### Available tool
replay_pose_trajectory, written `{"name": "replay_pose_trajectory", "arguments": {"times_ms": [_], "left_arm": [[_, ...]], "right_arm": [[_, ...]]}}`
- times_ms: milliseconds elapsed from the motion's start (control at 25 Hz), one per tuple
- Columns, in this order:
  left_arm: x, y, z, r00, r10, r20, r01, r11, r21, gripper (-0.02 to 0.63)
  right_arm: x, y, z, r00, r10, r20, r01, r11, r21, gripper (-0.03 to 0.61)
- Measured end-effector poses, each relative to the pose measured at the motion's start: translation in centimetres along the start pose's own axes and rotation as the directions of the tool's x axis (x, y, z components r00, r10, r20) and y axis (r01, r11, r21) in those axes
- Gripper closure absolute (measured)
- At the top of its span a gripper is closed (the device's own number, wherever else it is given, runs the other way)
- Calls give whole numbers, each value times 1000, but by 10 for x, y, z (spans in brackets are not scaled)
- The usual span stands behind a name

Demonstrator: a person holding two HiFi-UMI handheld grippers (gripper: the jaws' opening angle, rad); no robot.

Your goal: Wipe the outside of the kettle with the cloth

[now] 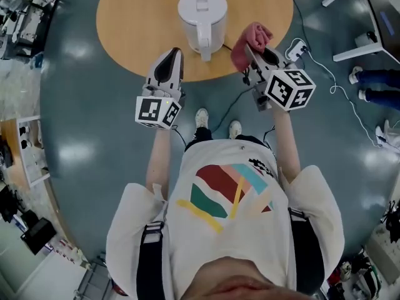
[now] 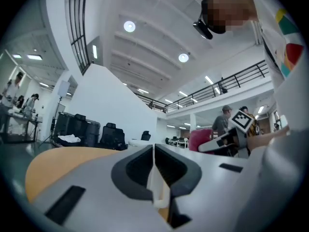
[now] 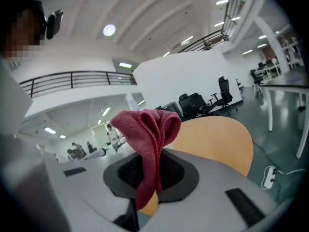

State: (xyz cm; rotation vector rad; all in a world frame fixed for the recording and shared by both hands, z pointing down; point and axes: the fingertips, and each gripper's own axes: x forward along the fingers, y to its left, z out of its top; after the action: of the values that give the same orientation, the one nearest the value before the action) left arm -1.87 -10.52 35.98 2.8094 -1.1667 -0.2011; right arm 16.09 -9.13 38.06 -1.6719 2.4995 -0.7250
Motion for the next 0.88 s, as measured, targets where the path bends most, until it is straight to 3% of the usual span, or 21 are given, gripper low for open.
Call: {"name": "replay_pose_trajectory", "arguments": {"times_ms": [120,320,560,720,880], "left_arm": [[-10,-11,9,996,68,59,-66,997,-40,568],[-16,-23,13,985,173,17,-174,983,60,569],[-23,-35,14,982,186,1,-186,980,69,569],[-27,-35,11,980,199,-17,-198,978,70,569],[-32,-36,19,977,215,12,-215,972,94,569]], "right_arm": [[-24,5,0,995,-43,88,40,999,33,531],[-44,20,-12,997,-48,60,53,995,-83,531],[-58,28,-11,994,-84,69,97,974,-206,532],[-63,32,-8,992,-91,84,108,967,-230,532],[-64,36,-8,993,-84,84,103,963,-248,532]]}}
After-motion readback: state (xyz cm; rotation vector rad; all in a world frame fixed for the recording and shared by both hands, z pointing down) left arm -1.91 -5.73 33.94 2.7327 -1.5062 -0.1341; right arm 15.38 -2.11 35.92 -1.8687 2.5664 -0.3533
